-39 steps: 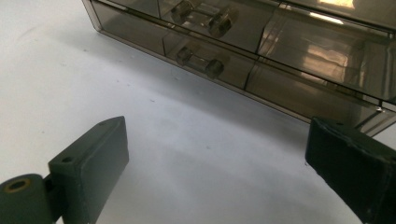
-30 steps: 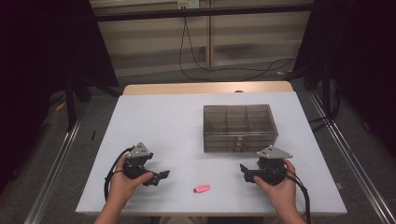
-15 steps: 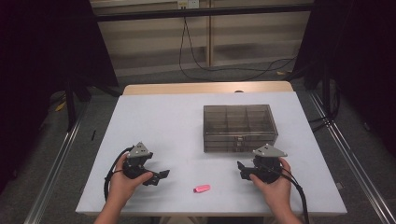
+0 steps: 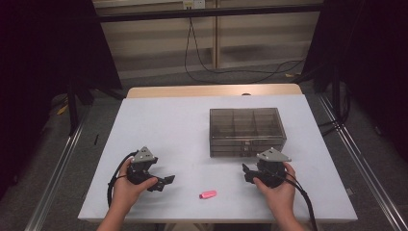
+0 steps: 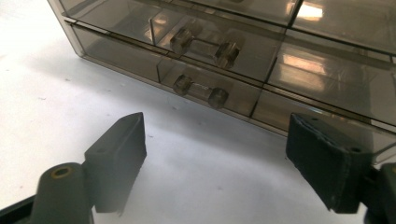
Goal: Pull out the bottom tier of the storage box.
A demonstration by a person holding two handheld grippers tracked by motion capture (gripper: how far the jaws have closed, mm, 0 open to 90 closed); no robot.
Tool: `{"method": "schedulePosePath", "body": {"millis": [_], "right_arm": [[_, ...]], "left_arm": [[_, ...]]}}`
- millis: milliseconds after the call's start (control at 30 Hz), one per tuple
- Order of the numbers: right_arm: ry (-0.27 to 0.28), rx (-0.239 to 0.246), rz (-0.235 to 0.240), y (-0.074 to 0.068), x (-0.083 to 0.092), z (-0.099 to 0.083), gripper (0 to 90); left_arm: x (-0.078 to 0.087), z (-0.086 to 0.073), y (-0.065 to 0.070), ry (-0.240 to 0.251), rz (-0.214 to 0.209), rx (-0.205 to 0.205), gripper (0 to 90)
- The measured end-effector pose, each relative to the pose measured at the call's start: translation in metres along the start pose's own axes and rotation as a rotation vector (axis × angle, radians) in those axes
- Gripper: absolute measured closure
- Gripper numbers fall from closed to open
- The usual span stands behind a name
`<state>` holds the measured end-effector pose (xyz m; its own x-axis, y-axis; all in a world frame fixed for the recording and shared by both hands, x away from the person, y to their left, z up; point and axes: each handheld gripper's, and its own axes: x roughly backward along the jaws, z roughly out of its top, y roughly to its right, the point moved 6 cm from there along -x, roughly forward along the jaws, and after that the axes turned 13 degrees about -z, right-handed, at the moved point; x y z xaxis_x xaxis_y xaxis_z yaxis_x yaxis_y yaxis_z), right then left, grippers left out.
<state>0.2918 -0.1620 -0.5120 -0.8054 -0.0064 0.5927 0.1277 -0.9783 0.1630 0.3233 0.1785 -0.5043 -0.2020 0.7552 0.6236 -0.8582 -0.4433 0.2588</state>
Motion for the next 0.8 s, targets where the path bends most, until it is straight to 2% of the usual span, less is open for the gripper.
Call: {"method": "schedulePosePath", "body": {"millis": [533, 600, 800], "right_arm": [[0.0, -0.033, -0.018, -0.0074, -0.0043, 0.0028, 25.6], [0.001, -0.033, -0.019, -0.0082, -0.0045, 0.0033, 26.8], [0.001, -0.047, -0.034, -0.0098, -0.0056, 0.0041, 31.4]], "left_arm": [[-0.0007, 0.0015, 0.0019, -0.001, -0.005, -0.001, 2.0], [-0.0008, 0.0017, 0.0015, -0.004, -0.002, -0.011, 2.0], [-0.0008, 0.002, 0.0019, 0.004, -0.005, -0.001, 2.0]]}}
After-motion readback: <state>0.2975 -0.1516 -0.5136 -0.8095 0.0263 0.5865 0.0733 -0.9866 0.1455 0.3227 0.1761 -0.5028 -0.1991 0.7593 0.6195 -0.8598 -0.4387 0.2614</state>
